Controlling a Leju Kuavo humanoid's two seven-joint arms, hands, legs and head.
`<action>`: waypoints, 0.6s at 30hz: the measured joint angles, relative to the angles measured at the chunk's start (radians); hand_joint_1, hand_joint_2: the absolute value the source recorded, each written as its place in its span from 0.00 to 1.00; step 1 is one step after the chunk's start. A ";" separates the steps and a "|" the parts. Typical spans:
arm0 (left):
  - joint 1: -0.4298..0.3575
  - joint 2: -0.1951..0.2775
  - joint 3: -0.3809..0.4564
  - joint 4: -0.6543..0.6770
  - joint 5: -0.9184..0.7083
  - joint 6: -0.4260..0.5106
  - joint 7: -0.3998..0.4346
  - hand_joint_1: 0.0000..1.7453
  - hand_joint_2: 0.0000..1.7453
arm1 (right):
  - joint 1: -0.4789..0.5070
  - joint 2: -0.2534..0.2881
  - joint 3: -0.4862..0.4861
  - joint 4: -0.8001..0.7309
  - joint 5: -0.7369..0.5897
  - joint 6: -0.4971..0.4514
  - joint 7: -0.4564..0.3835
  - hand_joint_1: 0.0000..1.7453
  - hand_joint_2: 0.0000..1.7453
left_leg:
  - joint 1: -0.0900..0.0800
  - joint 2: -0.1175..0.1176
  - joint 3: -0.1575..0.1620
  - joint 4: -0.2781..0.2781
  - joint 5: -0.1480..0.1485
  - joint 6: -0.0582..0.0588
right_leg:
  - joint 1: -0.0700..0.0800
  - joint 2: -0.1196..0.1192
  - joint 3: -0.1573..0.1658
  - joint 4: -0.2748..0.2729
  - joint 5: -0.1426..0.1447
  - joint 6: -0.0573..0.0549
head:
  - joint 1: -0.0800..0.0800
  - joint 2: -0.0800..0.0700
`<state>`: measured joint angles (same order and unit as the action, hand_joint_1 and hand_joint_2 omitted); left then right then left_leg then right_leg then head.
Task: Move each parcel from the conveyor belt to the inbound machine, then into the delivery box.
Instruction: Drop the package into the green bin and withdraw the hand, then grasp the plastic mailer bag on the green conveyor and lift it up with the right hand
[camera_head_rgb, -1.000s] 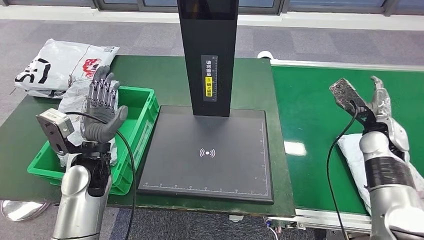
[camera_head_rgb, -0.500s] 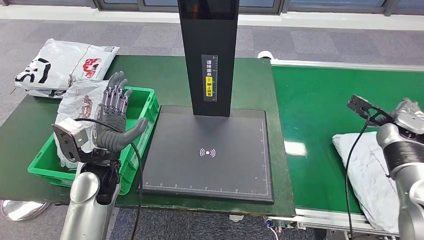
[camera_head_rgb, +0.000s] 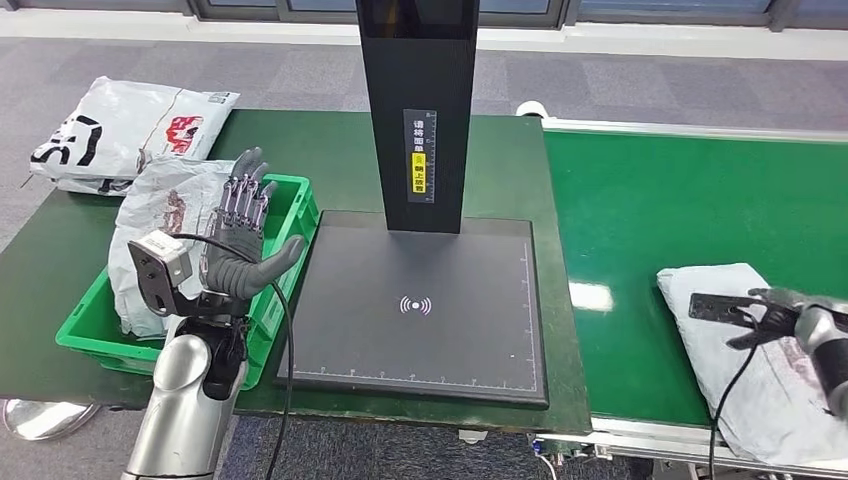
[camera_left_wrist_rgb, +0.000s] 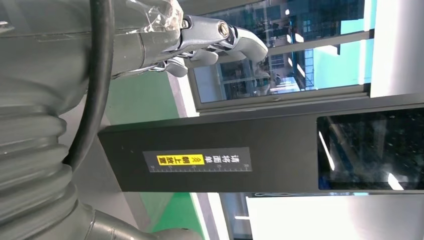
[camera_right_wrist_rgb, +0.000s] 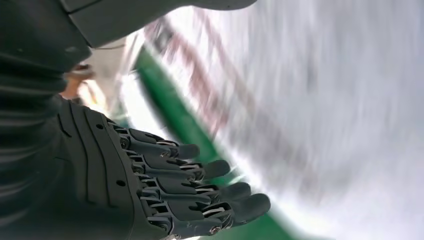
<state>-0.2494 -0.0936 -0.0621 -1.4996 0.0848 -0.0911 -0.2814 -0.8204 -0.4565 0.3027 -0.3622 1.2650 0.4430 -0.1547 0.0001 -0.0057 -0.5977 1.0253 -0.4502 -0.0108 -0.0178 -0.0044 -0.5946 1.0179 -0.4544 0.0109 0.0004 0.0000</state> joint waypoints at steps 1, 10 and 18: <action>0.007 0.003 0.000 0.000 0.000 0.003 -0.003 0.00 1.00 | 0.024 -0.013 0.014 -0.007 -0.012 0.012 -0.049 0.00 1.00 | 0.000 0.000 0.000 0.000 0.000 0.000 | 0.000 -0.001 0.000 0.000 0.000 0.000 | 0.000 0.000; 0.056 0.012 0.018 -0.008 0.005 0.012 -0.021 0.00 1.00 | 0.180 -0.029 0.162 -0.039 -0.095 0.031 -0.108 0.00 0.00 | 0.002 0.000 0.003 0.000 -0.002 0.001 | 0.003 -0.001 0.003 -0.001 -0.001 0.000 | 0.000 0.000; 0.069 0.013 0.044 -0.016 0.011 0.016 -0.025 0.00 1.00 | 0.211 -0.044 0.228 -0.046 -0.120 0.022 -0.121 0.00 0.25 | 0.003 0.000 0.011 0.001 -0.004 0.002 | 0.004 -0.001 0.012 -0.002 -0.004 0.001 | 0.000 0.000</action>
<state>-0.1803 -0.0809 -0.0181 -1.5158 0.0956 -0.0752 -0.3067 -0.6090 -0.5005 0.5306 -0.4082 1.1455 0.4649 -0.2761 0.0035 -0.0053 -0.5867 1.0262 -0.4537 -0.0091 -0.0142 -0.0053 -0.5828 1.0157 -0.4587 0.0120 0.0004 0.0000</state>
